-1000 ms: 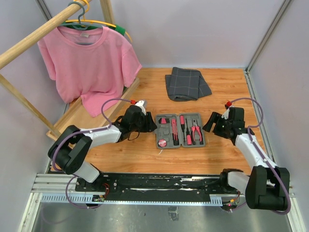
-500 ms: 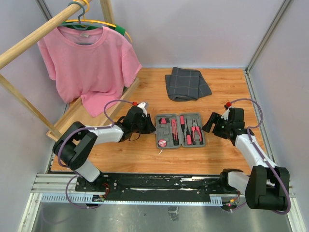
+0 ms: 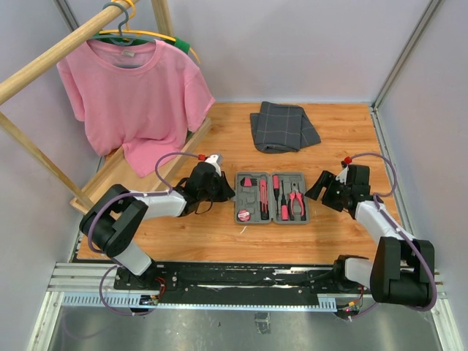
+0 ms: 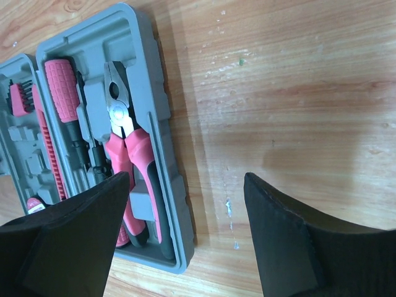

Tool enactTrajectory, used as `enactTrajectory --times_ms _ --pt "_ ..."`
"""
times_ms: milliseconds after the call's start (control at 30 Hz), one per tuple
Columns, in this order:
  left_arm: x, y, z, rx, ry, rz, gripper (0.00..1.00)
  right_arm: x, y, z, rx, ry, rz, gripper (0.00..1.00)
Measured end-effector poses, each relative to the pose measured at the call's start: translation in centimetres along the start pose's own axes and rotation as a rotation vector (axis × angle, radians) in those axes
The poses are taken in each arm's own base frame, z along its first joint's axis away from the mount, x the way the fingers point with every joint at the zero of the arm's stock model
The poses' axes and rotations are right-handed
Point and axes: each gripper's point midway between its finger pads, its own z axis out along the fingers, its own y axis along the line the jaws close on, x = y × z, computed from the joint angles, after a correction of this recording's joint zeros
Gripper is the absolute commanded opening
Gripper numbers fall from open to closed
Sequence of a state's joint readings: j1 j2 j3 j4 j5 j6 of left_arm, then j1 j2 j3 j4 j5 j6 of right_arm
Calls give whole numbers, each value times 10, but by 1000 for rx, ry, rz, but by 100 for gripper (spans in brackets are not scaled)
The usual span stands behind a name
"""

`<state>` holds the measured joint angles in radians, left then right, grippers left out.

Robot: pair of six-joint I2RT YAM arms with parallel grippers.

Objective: Sort the tools into containers
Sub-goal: Close the storage box at the center of the board.

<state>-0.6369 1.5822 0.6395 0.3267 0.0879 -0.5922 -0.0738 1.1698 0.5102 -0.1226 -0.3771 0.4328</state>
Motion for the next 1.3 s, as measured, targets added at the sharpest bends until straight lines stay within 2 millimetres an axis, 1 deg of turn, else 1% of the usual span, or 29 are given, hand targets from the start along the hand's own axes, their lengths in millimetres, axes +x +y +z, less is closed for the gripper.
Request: enactTrajectory --times_ms 33,67,167,300,600,800,1000,1167,1300 --pt "0 0 0 2 -2 1 24 0 1 1 -10 2 9 75" --pt "0 0 0 3 -4 0 27 0 2 3 -19 4 14 75" --pt "4 2 -1 0 3 1 34 -1 6 4 -43 6 18 75" --pt "8 5 -2 -5 9 -4 35 -1 10 5 -66 4 18 75" --pt "2 0 -10 20 -19 -21 35 0 12 5 -82 10 18 75" --pt "-1 2 -12 47 -26 -55 34 1 13 6 -90 13 18 75" --pt "0 -2 -10 77 -18 -66 27 1 13 7 -91 16 18 75" --pt "6 1 -11 74 -7 -78 18 1 13 7 -92 16 18 75" --pt "8 4 -11 73 -10 -86 14 1 13 7 -91 16 19 75"
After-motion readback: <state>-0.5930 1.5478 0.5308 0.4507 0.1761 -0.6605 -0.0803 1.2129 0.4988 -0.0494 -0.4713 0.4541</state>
